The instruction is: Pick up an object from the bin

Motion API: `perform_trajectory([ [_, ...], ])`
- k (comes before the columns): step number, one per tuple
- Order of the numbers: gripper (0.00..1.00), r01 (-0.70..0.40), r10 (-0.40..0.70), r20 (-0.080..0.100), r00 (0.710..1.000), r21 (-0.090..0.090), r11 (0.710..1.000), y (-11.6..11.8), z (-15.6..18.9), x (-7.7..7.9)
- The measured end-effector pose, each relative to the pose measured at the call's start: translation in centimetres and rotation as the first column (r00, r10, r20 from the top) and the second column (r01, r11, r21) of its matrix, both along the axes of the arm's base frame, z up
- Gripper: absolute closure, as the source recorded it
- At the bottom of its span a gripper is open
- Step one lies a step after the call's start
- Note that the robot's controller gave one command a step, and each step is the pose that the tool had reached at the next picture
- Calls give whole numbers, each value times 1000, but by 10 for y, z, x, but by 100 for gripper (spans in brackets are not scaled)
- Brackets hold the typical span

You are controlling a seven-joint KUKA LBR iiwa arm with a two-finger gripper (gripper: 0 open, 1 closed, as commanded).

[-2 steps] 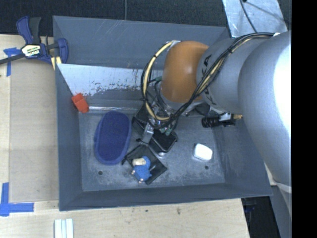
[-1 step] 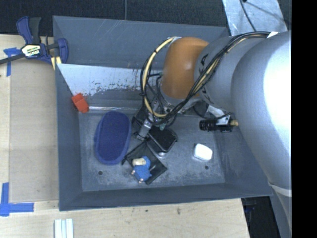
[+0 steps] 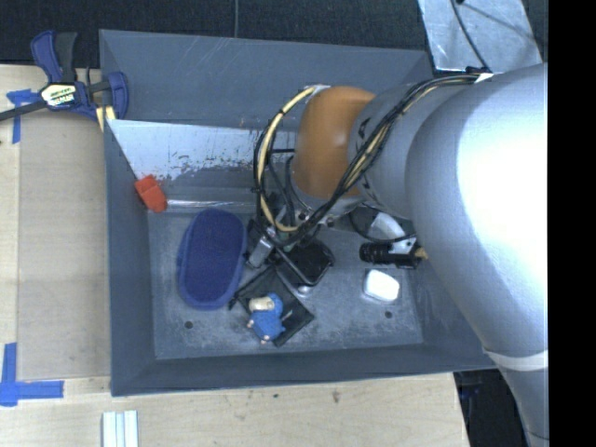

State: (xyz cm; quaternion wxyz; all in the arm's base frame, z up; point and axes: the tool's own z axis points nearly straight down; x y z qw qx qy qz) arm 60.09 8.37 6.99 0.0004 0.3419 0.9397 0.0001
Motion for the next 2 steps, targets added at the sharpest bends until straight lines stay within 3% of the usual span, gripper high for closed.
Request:
perform_trajectory([
  [1,0,70,-70,1,998,0,998,-1,1,-20],
  [2,100,69,-69,7,998,0,998,-1,2,-18],
])
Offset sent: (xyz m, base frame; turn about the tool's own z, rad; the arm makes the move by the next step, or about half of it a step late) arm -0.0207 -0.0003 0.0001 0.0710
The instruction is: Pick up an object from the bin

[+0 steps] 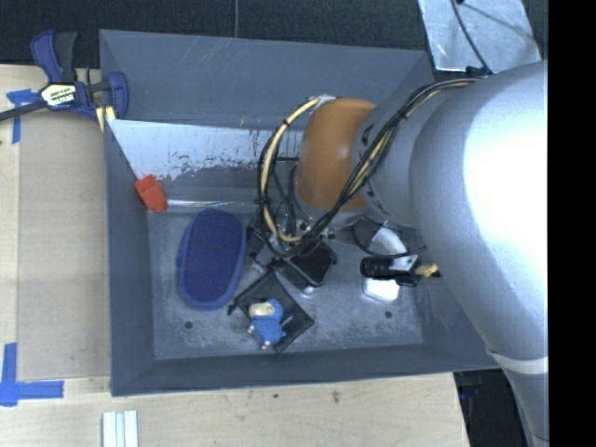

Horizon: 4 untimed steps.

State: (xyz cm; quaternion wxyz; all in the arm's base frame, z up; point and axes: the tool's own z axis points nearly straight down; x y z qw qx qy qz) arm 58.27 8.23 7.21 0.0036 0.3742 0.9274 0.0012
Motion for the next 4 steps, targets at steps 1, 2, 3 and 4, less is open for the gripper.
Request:
perform_trajectory([
  [1,100,-1,1,-8,1000,0,1000,-2,34,0],
  [2,100,-4,4,-8,1000,0,1000,-3,76,0],
  [3,100,-6,6,-8,1000,0,1000,-4,119,-1],
  [4,100,-9,9,-14,1000,-1,1000,-4,115,-2],
])
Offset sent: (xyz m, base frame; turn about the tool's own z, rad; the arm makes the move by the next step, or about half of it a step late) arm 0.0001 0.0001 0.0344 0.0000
